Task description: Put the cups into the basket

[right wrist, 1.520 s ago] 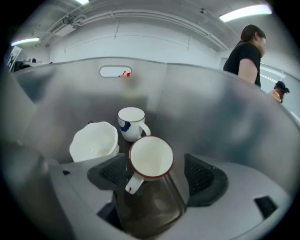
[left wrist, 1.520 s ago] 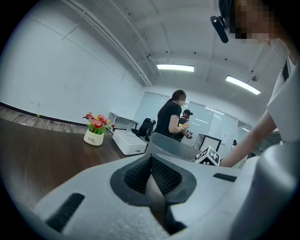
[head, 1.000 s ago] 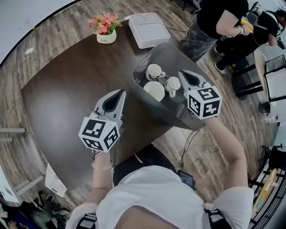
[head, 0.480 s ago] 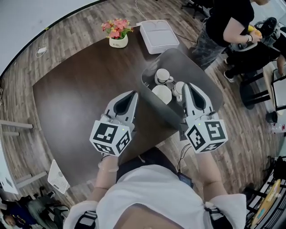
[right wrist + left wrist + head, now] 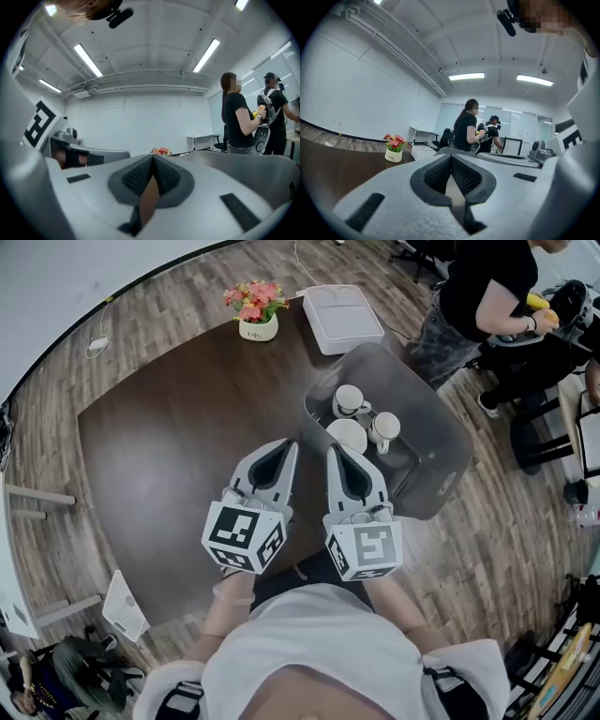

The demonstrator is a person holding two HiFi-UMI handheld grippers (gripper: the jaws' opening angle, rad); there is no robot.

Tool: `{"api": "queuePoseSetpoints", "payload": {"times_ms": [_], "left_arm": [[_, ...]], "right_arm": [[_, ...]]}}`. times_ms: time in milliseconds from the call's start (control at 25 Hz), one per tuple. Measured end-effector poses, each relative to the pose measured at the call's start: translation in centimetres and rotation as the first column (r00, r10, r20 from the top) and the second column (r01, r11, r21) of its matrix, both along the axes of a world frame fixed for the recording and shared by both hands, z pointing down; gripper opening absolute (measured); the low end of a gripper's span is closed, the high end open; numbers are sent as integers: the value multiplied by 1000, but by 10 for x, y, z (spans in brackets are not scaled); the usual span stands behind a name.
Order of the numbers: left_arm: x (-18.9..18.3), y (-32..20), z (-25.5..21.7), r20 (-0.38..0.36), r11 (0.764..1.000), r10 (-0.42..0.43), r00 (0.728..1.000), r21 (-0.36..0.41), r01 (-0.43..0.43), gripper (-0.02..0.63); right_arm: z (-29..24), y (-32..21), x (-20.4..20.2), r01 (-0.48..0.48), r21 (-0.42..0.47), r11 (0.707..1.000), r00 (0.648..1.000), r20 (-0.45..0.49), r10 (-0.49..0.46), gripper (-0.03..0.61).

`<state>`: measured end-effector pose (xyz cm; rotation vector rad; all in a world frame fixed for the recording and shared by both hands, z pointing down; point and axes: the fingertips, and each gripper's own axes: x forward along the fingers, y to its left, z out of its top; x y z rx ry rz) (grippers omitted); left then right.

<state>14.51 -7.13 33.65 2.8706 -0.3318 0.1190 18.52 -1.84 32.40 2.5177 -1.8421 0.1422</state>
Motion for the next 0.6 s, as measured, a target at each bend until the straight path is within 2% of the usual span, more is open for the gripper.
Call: {"api": "queuePoseSetpoints", "payload": {"times_ms": [240, 600], "left_arm": [[-11, 11, 12, -16, 1000, -20, 1000, 23, 21, 9], [-21, 20, 24, -25, 999, -32, 999, 24, 33, 9]], "right_arm": [[18, 0, -10, -9, 5, 1000, 1000, 29, 9, 9], [30, 3, -29, 49, -18, 999, 997, 68, -47, 9]]}}
